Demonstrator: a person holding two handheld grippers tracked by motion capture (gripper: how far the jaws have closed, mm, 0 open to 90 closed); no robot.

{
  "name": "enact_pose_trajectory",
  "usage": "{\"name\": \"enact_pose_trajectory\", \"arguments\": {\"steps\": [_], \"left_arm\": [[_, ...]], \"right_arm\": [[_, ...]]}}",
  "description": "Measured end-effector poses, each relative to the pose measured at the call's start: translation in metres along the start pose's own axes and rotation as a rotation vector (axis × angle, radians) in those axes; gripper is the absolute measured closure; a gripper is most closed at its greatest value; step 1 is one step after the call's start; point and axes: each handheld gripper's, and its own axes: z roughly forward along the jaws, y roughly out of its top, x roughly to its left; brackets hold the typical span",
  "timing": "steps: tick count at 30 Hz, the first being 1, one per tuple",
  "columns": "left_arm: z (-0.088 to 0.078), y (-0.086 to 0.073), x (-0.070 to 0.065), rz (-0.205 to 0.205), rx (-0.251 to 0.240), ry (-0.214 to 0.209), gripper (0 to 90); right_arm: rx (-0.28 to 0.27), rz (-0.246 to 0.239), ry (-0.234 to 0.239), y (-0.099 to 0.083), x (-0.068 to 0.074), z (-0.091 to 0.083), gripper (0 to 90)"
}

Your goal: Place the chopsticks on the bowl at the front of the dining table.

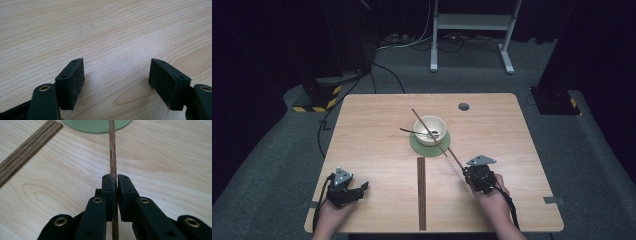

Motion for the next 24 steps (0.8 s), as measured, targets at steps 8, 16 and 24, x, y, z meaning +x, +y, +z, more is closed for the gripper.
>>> {"name": "enact_pose_trajectory", "arguments": {"steps": [8,16,24], "left_arm": [[0.000,0.000,-0.001,-0.008,-0.005,-0.003,28.7],[0.000,0.000,-0.001,-0.008,-0.003,-0.003,28.6],[0.000,0.000,-0.001,-0.011,-0.005,-0.008,28.6]], "right_arm": [[-0.027,0.009,0.015,0.020,-0.004,-0.004,83.9],[-0.057,0.005,0.031,0.049,-0.004,-0.003,83.9],[-0.069,0.001,0.036,0.072,-0.004,0.004,83.9]]}}
